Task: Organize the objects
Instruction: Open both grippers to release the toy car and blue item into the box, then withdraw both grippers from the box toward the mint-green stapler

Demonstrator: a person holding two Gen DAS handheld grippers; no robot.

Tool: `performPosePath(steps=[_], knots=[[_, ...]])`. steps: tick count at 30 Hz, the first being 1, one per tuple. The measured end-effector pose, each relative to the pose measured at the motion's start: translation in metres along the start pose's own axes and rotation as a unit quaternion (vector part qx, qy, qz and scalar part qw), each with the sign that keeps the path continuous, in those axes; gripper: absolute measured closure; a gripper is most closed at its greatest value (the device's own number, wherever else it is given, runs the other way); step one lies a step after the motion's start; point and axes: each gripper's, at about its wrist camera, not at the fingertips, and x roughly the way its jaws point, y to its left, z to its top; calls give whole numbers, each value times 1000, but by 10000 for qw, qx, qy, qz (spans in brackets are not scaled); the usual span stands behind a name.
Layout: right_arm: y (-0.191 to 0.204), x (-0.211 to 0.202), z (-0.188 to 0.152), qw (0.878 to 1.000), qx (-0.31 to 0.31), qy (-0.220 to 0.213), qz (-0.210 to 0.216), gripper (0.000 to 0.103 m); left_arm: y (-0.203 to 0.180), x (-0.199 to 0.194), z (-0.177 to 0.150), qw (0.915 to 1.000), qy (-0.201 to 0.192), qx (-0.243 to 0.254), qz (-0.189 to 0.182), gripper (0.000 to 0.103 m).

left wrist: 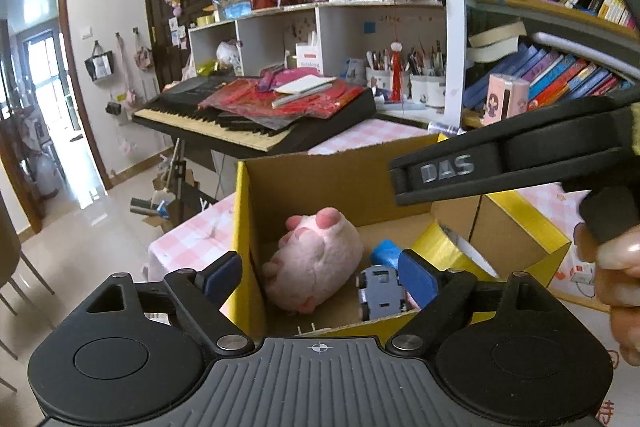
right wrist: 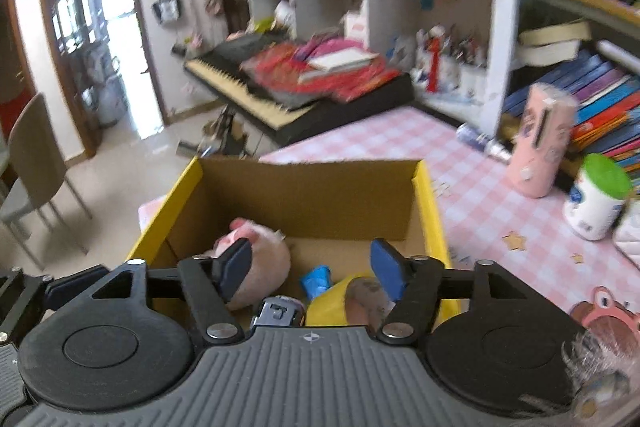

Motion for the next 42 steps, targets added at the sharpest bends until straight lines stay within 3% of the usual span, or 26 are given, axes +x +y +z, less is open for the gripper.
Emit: performPosePath(steps=[9,20,33,42], knots=[[10,-55,-20,9896,35,-774,-1211,11,22,-29,-7,9993,-166,-285,187,7],[30,-85,-83,9735,316,-527,-2203,4,43,-62,-33,9992,-103,-329,221,4],[74,-104,-135,9690,316,-22,-2451,0,62,-90,-72,9989,345,-304,76,3],[89,-123,-157,9675,430,69,-2489,0,62,-109,-86,9991,399,-110,-88,3]])
